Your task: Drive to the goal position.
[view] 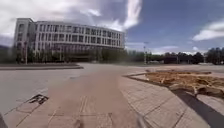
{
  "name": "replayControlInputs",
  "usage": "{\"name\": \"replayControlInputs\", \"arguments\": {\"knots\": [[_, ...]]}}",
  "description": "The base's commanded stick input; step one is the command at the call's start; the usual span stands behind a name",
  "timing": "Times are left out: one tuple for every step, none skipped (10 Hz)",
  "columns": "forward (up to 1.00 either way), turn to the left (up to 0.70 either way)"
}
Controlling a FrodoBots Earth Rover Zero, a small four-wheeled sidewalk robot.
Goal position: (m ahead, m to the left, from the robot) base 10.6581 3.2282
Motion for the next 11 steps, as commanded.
{"name": "replayControlInputs", "arguments": {"knots": [[1.00,0.00],[1.00,0.00],[1.00,0.00],[1.00,0.00],[1.00,0.37],[1.00,0.38],[1.00,0.40],[1.00,0.40],[1.00,0.40],[1.00,0.04],[1.00,0.03]]}}
